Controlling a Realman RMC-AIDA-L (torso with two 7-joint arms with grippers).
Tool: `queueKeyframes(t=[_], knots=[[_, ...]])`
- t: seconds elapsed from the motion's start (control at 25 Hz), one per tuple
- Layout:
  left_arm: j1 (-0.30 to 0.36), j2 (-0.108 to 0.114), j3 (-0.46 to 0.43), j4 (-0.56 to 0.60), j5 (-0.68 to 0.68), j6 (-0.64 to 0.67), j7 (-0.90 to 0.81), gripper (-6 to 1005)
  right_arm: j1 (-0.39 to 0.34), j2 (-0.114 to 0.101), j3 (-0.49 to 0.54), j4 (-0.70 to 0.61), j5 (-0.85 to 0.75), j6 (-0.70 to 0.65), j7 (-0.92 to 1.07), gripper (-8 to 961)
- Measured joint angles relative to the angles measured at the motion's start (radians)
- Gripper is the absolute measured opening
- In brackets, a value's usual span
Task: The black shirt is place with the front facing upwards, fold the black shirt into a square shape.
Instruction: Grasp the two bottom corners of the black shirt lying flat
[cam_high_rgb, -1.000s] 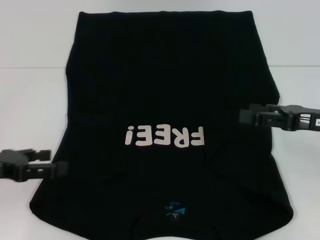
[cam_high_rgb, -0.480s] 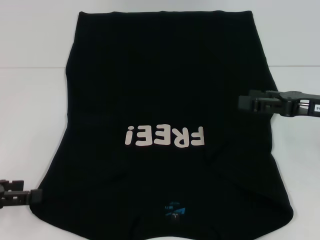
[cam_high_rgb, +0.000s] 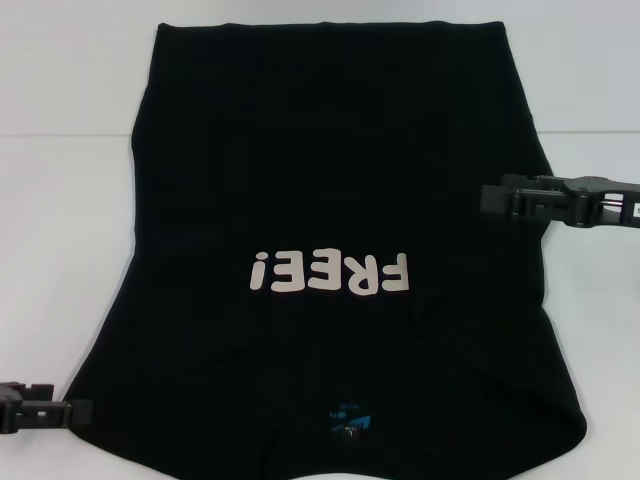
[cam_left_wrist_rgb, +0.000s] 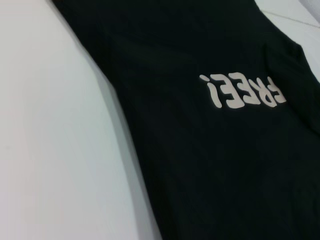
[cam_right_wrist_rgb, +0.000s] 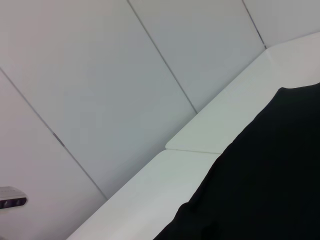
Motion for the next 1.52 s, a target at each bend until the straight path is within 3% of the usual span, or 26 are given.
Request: queueKeyframes(t=[0.72,1.28,1.52], knots=[[-0.034,-0.001,0.016,-0.026,0.045,-0.010,-0.005,931,-0.002,-0.003,0.003,-0.008,0.004,-0.008,0.019,882],[-0.071,-0.003,0.044,-0.026,0.055,0.069,0.001,930,0.002,-0.009,0.008,-0.007,0.004,-0.010,0.026,882],[-0.066,0.008,0.038,-0.018,0.061,0.058,-0.004,930,0.002,-0.009,0.013,-0.004,0.004,-0.009,0.026,882]])
